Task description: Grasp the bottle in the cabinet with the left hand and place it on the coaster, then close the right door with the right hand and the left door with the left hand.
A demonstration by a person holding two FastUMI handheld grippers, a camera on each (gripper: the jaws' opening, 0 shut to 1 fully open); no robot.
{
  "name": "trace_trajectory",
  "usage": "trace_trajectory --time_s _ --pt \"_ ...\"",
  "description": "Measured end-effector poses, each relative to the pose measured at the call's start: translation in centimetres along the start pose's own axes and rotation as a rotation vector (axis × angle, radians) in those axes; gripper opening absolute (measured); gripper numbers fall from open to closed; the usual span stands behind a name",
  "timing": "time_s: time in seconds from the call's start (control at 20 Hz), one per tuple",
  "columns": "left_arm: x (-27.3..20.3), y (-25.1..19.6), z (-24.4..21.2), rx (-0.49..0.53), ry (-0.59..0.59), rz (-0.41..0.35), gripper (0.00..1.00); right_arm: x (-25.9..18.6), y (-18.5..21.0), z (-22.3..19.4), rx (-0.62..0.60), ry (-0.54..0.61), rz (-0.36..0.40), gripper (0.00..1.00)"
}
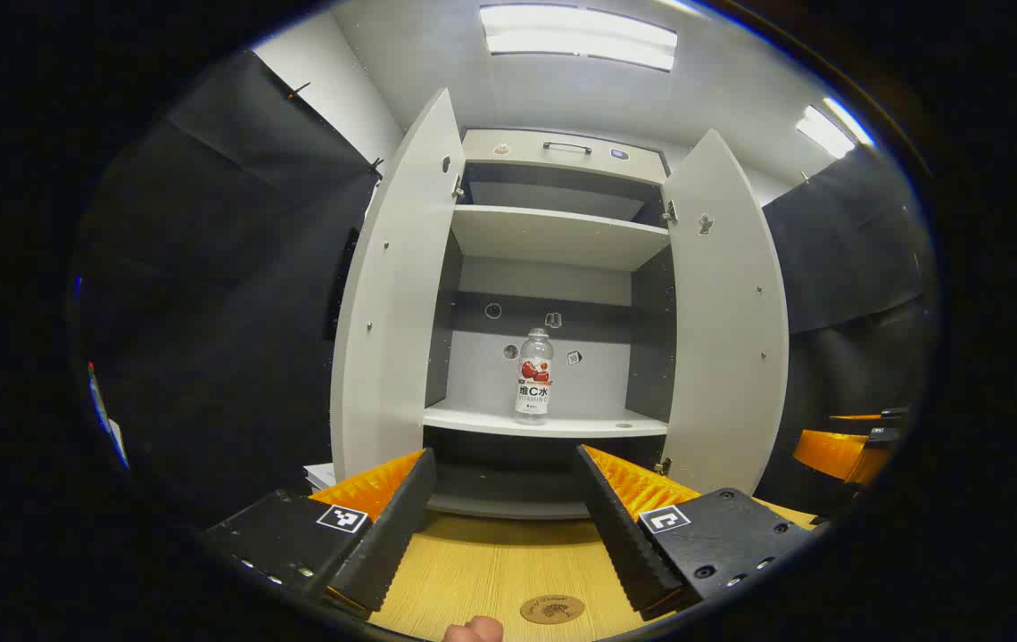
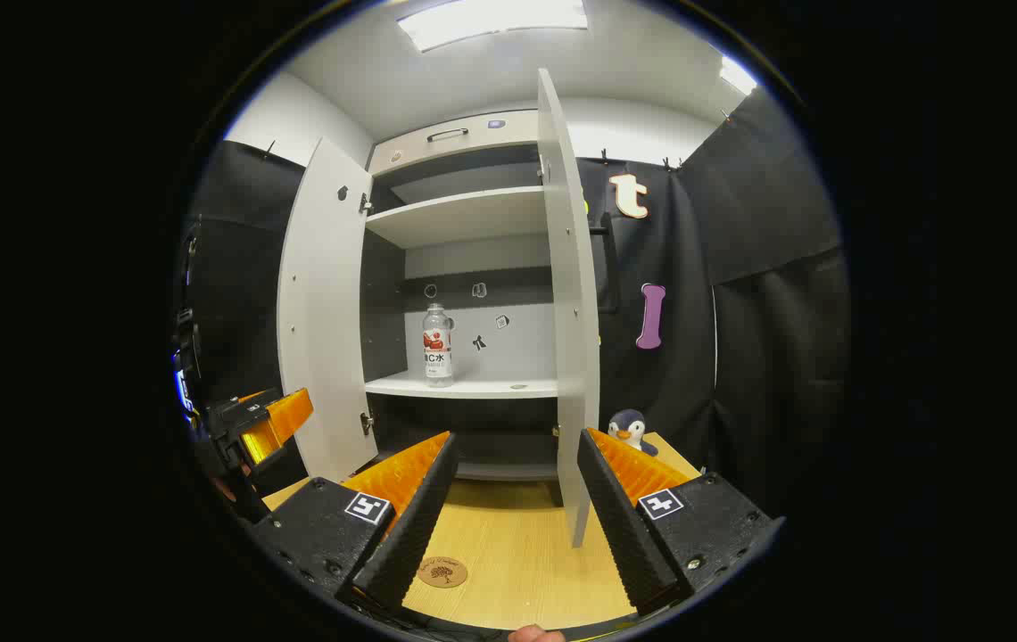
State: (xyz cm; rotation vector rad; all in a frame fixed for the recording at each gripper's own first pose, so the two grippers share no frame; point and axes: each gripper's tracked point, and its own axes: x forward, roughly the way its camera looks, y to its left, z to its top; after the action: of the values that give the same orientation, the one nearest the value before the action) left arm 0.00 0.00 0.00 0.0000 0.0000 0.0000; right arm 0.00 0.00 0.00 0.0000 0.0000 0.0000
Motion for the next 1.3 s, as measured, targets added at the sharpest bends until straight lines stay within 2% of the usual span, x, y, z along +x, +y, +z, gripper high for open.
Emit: trace_trajectory --time_s 0.15,0.2,0.25,0.3,0.35,0.5,0.55,0.65,0.7,0.75,0.8,0.85,0.9,0.95,1.0,1.05,1.1,1.15,1.2,1.3 --pt "-0.2 0.1 -0.1 -0.005 0.005 -0.002 0.99 -0.3 0.2 0.1 -0.001 -0.014 -0.001 0.84" --pt "-0.4 -0.1 -0.1 -0.005 0.009 -0.007 0.95 -0.4 0.4 0.1 0.003 -0.013 0.003 0.84" --pt "-0.4 -0.1 -0.2 -0.006 0.010 -0.009 0.99 -0.4 0.6 0.0 0.004 -0.011 0.007 0.83" --pt "-0.4 -0.1 -0.2 -0.009 0.011 -0.009 0.99 -0.4 0.8 -0.2 0.002 -0.007 0.009 0.83" --pt "-0.4 -0.1 -0.2 -0.012 0.012 -0.013 0.95 -0.3 0.9 -0.3 -0.005 -0.002 0.009 0.83" --pt "-0.2 -0.2 -0.4 -0.012 0.011 -0.023 0.95 0.0 0.9 -0.8 -0.022 0.011 -0.003 0.83" --pt "-0.2 -0.2 -0.5 -0.012 0.016 -0.026 0.99 0.1 1.1 -0.9 -0.015 0.014 -0.001 0.83" --pt "0.0 -0.3 -0.6 -0.012 0.023 -0.034 0.99 0.3 1.2 -0.8 -0.002 0.014 0.001 0.83" --pt "0.2 -0.4 -0.7 -0.014 0.026 -0.037 0.95 0.5 1.2 -0.7 -0.001 0.011 0.000 0.84" --pt "0.4 -0.4 -0.7 -0.020 0.026 -0.041 0.95 0.6 1.1 -0.6 -0.003 0.007 -0.005 0.84" --pt "0.6 -0.5 -0.7 -0.026 0.025 -0.045 0.95 0.8 1.0 -0.5 -0.005 0.005 -0.009 0.83" --pt "1.0 -0.4 -0.8 -0.030 0.024 -0.047 0.99 0.9 1.0 -0.4 -0.007 0.002 -0.009 0.83" --pt "1.4 -0.4 -0.9 -0.030 0.028 -0.048 0.99 1.1 1.1 -0.4 -0.007 0.000 -0.010 0.83" --pt "1.5 -0.4 -1.0 -0.029 0.030 -0.048 0.95 1.2 1.0 -0.3 -0.006 -0.001 -0.012 0.83" --pt "1.7 -0.4 -1.0 -0.030 0.032 -0.053 0.99 1.2 0.9 -0.2 -0.002 -0.007 -0.017 0.84" --pt "1.9 -0.6 -1.1 -0.032 0.031 -0.061 0.95 1.3 0.8 0.1 0.003 -0.017 -0.024 0.84" --pt "2.2 -0.6 -1.0 -0.034 0.027 -0.067 0.99 1.4 0.8 0.3 0.006 -0.021 -0.028 0.84" --pt "2.7 -0.7 -0.9 -0.035 0.024 -0.072 0.90 1.4 0.8 0.2 0.005 -0.019 -0.030 0.83" --pt "3.1 -0.9 -0.7 -0.035 0.023 -0.081 0.95 1.5 0.8 0.2 0.003 -0.017 -0.031 0.83" --pt "4.3 -1.5 -0.1 -0.036 0.017 -0.105 0.95 1.5 0.8 0.3 -0.002 -0.017 -0.036 0.83"
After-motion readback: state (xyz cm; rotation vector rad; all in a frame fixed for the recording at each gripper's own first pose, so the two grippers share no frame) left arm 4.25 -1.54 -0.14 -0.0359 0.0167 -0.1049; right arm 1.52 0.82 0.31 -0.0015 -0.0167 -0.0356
